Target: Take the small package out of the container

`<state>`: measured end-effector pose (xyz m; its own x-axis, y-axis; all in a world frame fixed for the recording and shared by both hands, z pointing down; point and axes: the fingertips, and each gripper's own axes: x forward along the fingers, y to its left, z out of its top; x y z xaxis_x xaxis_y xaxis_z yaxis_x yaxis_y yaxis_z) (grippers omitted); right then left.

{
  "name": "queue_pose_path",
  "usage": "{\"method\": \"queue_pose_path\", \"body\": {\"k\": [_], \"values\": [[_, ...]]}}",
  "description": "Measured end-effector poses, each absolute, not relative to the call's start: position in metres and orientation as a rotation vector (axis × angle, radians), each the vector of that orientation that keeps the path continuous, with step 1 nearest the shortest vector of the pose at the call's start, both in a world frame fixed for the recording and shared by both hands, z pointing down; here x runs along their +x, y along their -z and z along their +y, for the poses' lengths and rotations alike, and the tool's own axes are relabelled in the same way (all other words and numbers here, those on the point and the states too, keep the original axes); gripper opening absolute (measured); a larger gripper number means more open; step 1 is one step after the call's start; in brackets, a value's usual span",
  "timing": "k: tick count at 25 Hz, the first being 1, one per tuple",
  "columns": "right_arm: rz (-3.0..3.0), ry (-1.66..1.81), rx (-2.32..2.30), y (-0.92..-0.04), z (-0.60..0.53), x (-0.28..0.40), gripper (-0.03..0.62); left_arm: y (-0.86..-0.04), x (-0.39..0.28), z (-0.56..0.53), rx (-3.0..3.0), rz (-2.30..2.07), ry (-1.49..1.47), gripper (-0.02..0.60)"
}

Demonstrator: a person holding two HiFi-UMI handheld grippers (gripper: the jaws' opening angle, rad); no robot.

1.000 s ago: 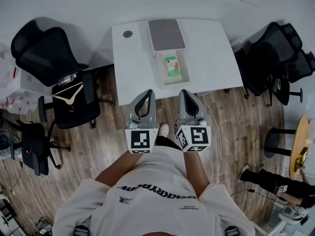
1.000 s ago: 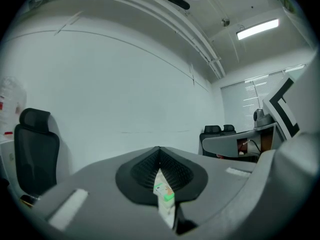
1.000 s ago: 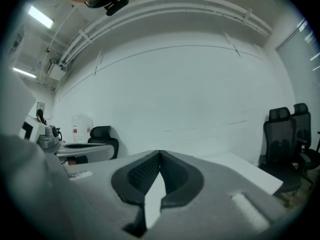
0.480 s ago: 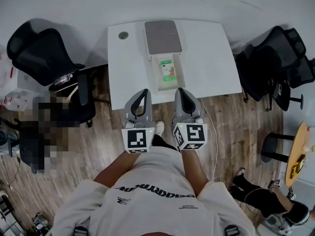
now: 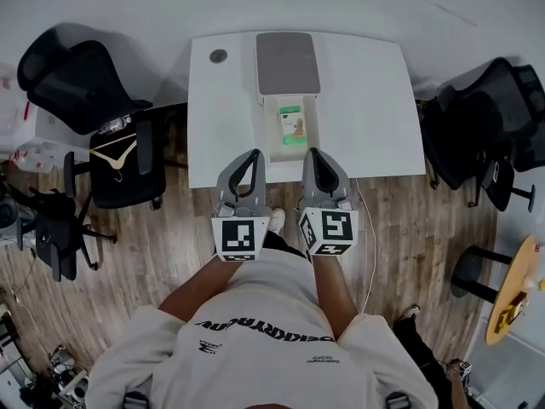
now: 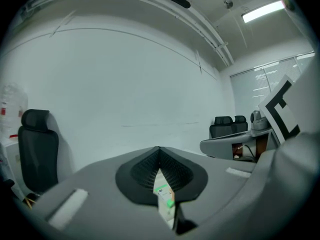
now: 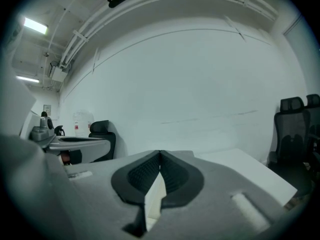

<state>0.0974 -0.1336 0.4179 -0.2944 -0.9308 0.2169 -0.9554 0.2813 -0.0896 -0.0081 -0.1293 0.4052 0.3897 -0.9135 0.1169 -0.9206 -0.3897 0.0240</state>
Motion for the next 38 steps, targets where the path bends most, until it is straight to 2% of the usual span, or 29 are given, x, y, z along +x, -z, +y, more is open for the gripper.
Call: {"method": "queue_pose_path", "body": {"k": [16,38], "values": [[-2.317,-0.419,1.759,-0.462,-0.175,0.093,0.002,-0.429,-0.005,-0.159,2.561,-1.579,-0.207,0.002],[-2.215,-0.572,1.608,-0.536,-0.207,0.078,0.145,-0.466,-0.008,-0.188,2.493,-1.543,-0.266,0.002]]}}
